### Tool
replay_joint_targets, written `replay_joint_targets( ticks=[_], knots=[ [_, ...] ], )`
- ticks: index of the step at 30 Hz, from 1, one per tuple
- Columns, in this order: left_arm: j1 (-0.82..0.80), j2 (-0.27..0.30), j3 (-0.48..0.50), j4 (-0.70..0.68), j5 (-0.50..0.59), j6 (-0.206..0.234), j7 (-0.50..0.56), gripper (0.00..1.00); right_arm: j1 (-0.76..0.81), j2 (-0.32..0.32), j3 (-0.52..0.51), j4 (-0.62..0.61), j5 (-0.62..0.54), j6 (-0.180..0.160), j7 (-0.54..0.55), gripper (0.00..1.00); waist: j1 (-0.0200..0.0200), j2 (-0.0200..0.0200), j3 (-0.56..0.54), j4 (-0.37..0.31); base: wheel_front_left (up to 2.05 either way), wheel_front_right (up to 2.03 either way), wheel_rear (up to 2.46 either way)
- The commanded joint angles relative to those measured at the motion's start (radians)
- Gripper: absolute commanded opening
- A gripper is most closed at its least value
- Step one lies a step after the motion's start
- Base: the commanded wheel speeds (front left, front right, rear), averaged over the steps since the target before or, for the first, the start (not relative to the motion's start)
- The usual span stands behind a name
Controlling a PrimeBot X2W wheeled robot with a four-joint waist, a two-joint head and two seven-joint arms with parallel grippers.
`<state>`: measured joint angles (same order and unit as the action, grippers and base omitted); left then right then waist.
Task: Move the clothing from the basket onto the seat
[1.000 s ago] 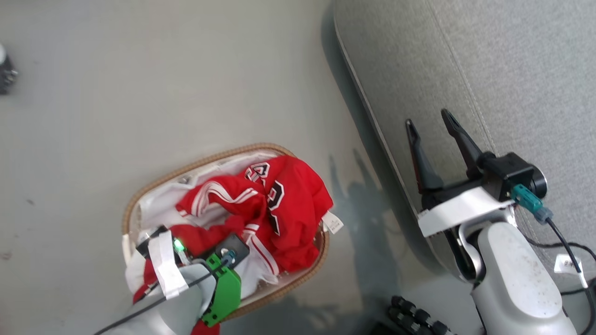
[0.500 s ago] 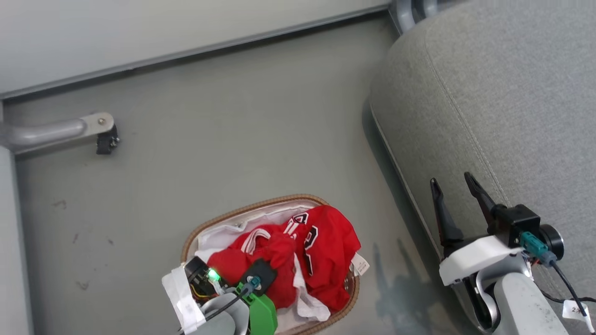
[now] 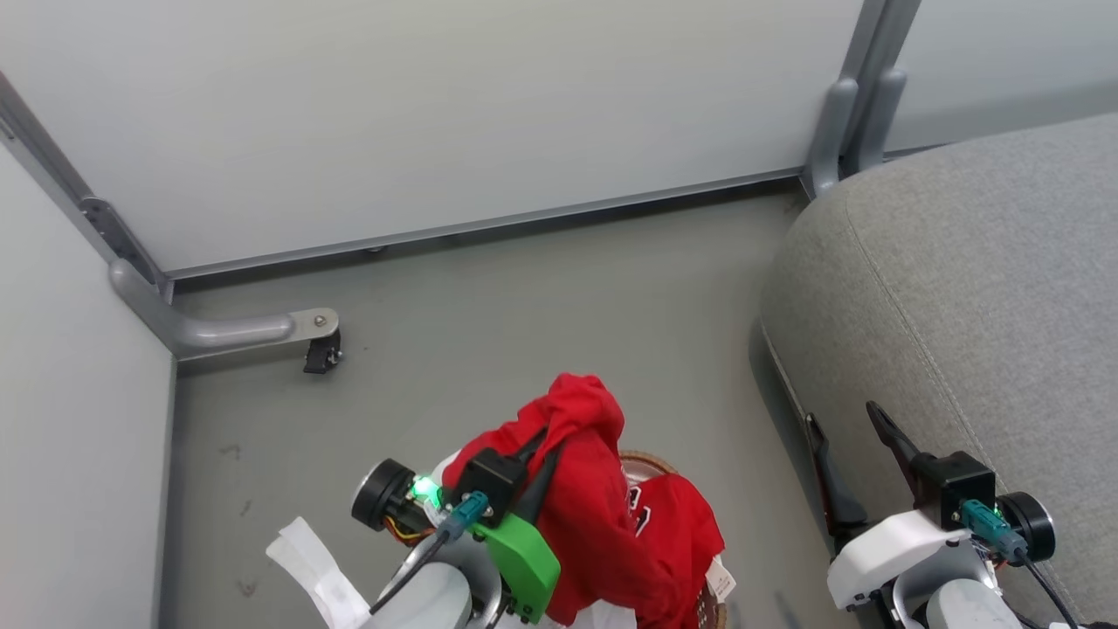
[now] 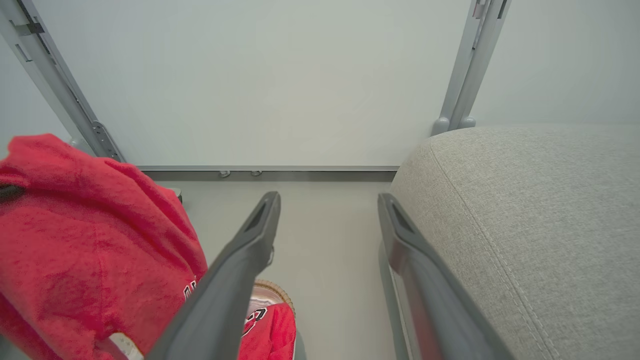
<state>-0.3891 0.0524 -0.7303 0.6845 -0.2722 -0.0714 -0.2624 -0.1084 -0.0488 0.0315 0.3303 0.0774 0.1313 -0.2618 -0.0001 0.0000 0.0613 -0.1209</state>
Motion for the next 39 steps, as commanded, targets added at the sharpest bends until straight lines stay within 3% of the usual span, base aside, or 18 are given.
replay_joint_targets(
  ticks=[1, 11, 21, 25, 32, 39],
  knots=[
    [0.019, 0.003, 0.024, -0.031, -0.007, 0.005, -0.004, 0.00, 0.021, -0.005, 0.002, 0.003, -0.006, -0.001, -0.005, 1.00, 0.0001, 0.0000, -0.055, 0.053, 0.00, 0.00, 0.00],
    [0.039, -0.001, 0.187, -0.238, -0.048, -0.009, -0.003, 0.00, 0.044, -0.004, 0.039, 0.017, -0.004, -0.001, -0.005, 1.00, 0.0001, 0.0000, -0.075, 0.069, 0.00, 0.00, 0.00],
    [0.043, -0.001, 0.226, -0.352, -0.153, -0.014, -0.003, 0.00, 0.055, -0.004, 0.118, 0.031, 0.013, -0.001, -0.005, 1.00, 0.0001, 0.0000, -0.081, 0.079, 0.00, 0.00, 0.00],
    [0.040, -0.001, 0.210, -0.364, -0.158, -0.010, -0.002, 0.00, 0.026, -0.016, 0.219, 0.026, 0.020, -0.001, -0.005, 1.00, 0.0001, 0.0000, -0.078, 0.089, 0.00, 0.00, 0.00],
    [0.031, -0.001, 0.177, -0.365, -0.186, -0.011, -0.002, 0.00, -0.098, -0.093, 0.460, 0.012, 0.075, -0.001, -0.005, 1.00, 0.0001, 0.0000, -0.071, 0.115, 0.00, 0.00, 0.00],
    [0.022, -0.001, 0.133, -0.357, -0.210, -0.013, -0.003, 0.00, -0.212, -0.107, 0.576, 0.094, 0.115, -0.001, -0.005, 1.00, 0.0001, 0.0000, -0.072, 0.146, 0.00, 0.00, 0.00]
  ],
)
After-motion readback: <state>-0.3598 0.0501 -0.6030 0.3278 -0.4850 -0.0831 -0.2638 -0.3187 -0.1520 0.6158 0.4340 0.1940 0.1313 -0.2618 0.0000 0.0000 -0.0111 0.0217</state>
